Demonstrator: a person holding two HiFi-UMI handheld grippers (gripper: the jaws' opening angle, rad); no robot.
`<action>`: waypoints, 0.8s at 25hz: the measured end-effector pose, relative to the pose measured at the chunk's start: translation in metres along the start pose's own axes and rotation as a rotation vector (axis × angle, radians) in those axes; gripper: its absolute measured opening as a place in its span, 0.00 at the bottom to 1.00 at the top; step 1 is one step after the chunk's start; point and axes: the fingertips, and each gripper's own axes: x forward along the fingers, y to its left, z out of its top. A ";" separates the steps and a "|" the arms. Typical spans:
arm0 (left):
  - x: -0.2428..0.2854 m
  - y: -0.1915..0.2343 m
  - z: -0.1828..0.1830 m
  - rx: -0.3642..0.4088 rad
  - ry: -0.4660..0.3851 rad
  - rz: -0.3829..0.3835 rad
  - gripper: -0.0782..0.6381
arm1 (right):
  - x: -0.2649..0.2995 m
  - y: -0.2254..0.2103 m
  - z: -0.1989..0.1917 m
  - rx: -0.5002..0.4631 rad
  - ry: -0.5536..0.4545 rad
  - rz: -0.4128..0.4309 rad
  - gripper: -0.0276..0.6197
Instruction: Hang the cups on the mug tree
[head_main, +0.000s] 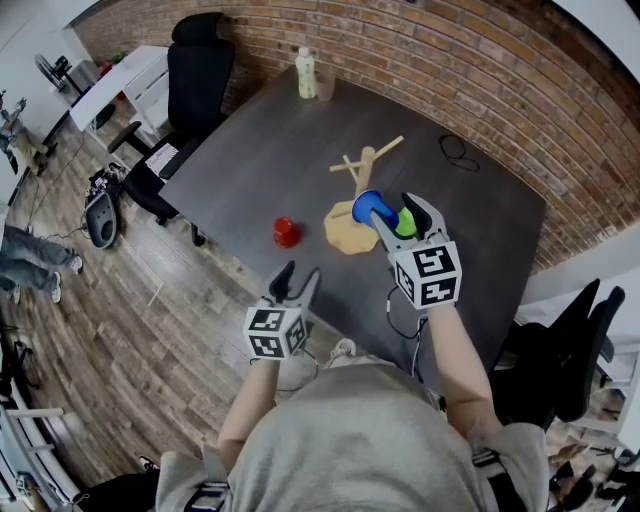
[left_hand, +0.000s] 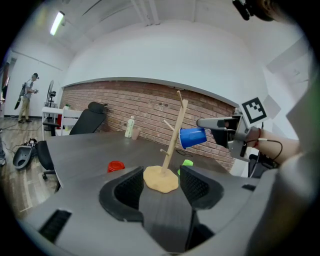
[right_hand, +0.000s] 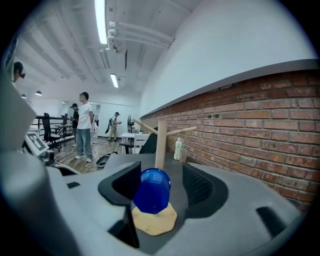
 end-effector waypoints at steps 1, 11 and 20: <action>0.000 -0.001 0.000 0.000 0.000 -0.001 0.42 | -0.001 0.001 -0.001 0.001 0.001 0.002 0.44; 0.000 -0.004 -0.001 0.005 0.009 -0.009 0.42 | -0.012 -0.002 -0.004 0.010 -0.006 -0.008 0.44; 0.002 -0.004 -0.001 0.005 0.007 -0.014 0.42 | -0.022 -0.018 -0.016 0.014 -0.004 -0.059 0.44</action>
